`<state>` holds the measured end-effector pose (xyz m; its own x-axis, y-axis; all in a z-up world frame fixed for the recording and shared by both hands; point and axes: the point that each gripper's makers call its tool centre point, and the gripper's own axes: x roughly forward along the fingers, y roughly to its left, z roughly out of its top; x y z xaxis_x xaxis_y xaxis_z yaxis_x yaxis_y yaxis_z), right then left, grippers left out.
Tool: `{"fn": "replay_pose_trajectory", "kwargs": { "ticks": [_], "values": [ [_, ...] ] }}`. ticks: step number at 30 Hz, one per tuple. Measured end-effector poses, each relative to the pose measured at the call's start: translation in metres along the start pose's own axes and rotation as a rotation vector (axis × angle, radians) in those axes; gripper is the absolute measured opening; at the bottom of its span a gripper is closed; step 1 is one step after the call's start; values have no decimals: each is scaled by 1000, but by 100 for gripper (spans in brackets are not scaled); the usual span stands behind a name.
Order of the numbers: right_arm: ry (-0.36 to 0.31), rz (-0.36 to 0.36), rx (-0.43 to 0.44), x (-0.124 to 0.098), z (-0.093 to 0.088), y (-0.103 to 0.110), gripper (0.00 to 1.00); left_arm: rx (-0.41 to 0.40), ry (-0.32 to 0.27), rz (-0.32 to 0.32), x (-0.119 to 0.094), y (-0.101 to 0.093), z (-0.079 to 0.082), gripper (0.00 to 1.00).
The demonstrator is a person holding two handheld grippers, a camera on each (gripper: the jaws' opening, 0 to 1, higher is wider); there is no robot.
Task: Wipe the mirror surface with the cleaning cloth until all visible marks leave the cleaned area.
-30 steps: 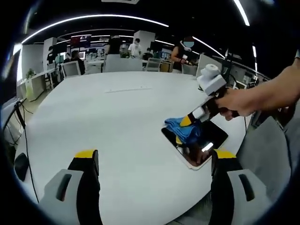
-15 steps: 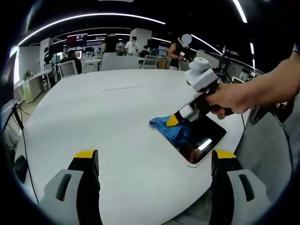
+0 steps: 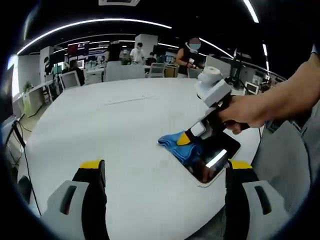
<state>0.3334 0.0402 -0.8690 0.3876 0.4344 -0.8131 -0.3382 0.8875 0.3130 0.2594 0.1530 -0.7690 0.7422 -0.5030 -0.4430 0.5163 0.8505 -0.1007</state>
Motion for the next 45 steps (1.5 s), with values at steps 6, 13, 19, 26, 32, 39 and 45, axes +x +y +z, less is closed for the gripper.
{"fn": "replay_pose_trajectory", "kwargs": {
  "ticks": [6, 13, 19, 26, 32, 39, 45],
  "values": [
    [22, 19, -19, -4, -11, 5, 0, -52, -37, 25, -1, 6, 5, 99],
    [41, 33, -19, -8, -21, 12, 0, -47, -37, 26, -1, 4, 3, 99],
    [58, 37, -50, -12, -30, 16, 0, -47, -37, 31, 1, 2, 2, 99],
    [52, 26, -80, -12, -30, 16, 0, -39, -40, 34, 1, 3, 3, 99],
    [41, 53, -121, -11, -30, 15, 0, -22, -26, 34, -1, 3, 2, 99],
    [31, 51, -127, -12, -29, 13, 0, -15, -36, 43, -2, 5, 4, 99],
    [25, 52, -136, -13, -30, 9, 0, -19, -40, 53, -7, 6, 5, 99]
  ]
}}
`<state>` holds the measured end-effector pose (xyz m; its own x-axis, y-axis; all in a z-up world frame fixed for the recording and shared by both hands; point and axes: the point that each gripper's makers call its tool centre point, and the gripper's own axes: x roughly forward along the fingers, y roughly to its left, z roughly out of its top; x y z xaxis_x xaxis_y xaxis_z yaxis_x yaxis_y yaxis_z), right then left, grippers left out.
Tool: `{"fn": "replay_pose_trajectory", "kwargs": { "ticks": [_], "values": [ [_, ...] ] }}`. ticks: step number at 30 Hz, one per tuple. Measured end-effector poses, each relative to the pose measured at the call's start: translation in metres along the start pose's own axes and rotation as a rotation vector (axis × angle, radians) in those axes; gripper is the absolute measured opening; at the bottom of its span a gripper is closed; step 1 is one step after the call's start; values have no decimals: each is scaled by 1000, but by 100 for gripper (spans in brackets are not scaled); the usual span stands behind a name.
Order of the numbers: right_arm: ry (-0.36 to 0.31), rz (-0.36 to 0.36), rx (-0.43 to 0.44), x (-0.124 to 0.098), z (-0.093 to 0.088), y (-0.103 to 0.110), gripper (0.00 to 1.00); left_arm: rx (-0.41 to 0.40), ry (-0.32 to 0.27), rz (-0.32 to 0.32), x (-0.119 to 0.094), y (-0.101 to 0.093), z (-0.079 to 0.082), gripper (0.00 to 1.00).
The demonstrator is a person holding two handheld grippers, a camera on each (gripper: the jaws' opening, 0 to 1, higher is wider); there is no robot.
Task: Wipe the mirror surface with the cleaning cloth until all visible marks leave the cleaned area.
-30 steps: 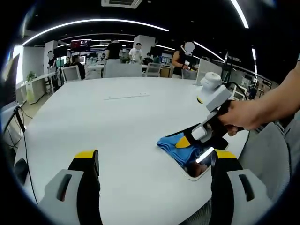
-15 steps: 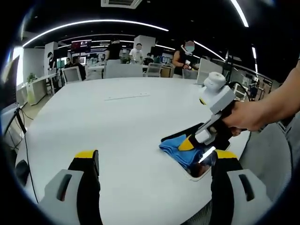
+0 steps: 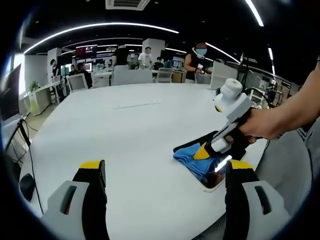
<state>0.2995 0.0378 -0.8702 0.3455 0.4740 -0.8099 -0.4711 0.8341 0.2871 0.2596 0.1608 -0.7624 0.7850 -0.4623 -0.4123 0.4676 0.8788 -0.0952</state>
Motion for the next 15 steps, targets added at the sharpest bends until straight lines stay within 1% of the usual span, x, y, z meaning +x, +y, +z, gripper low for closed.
{"fn": "replay_pose_trajectory", "kwargs": {
  "ticks": [6, 10, 12, 15],
  "values": [
    [3, -2, 29, -6, -4, -11, 0, 4, 5, -1, -2, -1, -4, 99],
    [-1, -5, 34, -10, -6, -18, 0, 14, 23, -7, 0, -5, -6, 99],
    [-1, -5, 34, -11, -7, -21, 0, 23, 24, -16, 0, -8, -5, 99],
    [-1, -9, 33, -13, -8, -24, 0, 30, 27, -20, 1, -8, -6, 99]
  ]
}}
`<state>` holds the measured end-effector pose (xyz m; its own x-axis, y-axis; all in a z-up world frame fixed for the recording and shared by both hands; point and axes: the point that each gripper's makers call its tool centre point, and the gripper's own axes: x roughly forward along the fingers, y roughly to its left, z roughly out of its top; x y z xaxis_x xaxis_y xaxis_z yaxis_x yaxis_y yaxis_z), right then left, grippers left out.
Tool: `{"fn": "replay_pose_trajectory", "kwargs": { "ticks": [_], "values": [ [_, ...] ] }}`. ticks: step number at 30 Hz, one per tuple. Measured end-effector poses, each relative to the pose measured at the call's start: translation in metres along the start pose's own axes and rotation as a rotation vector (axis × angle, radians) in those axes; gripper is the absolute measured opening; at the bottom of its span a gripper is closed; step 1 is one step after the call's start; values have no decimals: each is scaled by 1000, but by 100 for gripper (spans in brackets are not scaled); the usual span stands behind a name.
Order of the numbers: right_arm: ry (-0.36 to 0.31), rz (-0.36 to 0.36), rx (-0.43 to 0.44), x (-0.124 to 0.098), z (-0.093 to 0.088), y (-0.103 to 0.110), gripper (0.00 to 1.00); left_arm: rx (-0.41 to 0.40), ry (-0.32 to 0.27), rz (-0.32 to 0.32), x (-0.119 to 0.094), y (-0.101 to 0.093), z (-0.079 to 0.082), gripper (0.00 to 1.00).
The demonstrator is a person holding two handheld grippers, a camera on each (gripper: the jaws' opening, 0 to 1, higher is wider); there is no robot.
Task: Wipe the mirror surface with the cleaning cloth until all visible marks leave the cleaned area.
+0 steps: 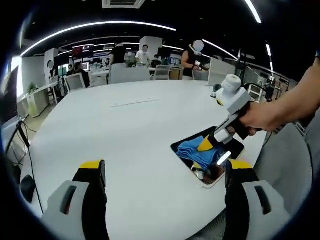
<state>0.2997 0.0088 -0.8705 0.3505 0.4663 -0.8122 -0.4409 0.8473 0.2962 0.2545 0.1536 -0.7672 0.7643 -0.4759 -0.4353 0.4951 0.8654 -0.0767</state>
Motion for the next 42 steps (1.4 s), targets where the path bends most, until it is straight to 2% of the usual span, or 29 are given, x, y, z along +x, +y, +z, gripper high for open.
{"fn": "replay_pose_trajectory", "kwargs": {
  "ticks": [5, 10, 15, 19, 34, 40, 42],
  "values": [
    [-6, 2, 21, -4, -3, -7, 0, 0, 1, 11, 0, 0, 1, 99],
    [0, -8, -16, -11, -9, -16, 0, 6, -1, 25, 0, -3, 4, 99],
    [-16, -7, 17, -19, -16, -33, 0, -15, -27, 21, 2, -7, 8, 99],
    [-26, -23, 26, -24, -18, -41, 0, -1, -12, 11, 2, -14, 3, 99],
    [-45, -38, 103, -39, -26, -68, 0, 6, -12, 3, 2, -13, 2, 99],
    [-52, -44, 129, -45, -31, -78, 0, -17, -38, 1, 4, -13, 5, 99],
    [-56, -45, 140, -48, -33, -82, 0, -32, -30, 3, 4, -13, 3, 99]
  ]
}}
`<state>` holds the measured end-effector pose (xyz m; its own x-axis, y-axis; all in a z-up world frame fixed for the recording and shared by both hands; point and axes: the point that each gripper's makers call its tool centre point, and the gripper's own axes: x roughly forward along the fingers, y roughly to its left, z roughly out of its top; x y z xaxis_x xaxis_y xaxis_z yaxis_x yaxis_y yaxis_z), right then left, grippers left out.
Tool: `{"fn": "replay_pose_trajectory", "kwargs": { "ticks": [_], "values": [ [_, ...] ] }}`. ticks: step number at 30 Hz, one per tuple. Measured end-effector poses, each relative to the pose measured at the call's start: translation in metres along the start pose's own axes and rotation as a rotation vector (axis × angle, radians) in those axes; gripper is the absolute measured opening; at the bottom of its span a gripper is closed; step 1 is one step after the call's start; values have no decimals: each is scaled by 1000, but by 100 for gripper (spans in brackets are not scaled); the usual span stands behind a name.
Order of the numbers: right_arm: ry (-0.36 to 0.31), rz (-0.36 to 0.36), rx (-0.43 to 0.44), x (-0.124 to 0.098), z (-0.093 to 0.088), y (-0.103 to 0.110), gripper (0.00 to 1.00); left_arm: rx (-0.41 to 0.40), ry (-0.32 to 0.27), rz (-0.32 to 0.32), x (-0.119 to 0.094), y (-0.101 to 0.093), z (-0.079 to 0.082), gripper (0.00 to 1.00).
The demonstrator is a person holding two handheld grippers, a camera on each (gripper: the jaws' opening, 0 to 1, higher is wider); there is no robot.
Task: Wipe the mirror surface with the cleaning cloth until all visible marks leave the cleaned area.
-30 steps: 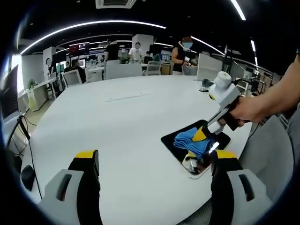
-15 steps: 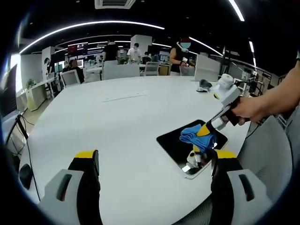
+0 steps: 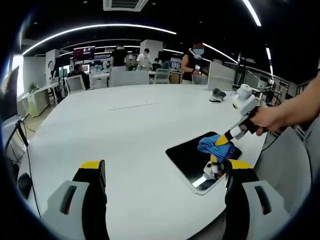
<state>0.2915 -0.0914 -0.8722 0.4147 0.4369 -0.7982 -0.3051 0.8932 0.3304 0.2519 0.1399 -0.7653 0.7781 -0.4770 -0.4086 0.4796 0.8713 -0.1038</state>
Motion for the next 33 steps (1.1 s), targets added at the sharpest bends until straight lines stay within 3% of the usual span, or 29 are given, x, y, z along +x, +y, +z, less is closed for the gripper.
{"fn": "replay_pose_trajectory", "kwargs": {
  "ticks": [17, 24, 33],
  "values": [
    [-19, -45, 32, -21, -6, -34, 0, 10, 1, -9, 7, -4, 1, 99],
    [-36, -57, 89, -26, -7, -44, 0, 18, 18, -18, 11, -5, -4, 99],
    [-29, -102, 56, -28, -7, -49, 0, 35, 33, -46, 11, -5, -5, 99]
  ]
}}
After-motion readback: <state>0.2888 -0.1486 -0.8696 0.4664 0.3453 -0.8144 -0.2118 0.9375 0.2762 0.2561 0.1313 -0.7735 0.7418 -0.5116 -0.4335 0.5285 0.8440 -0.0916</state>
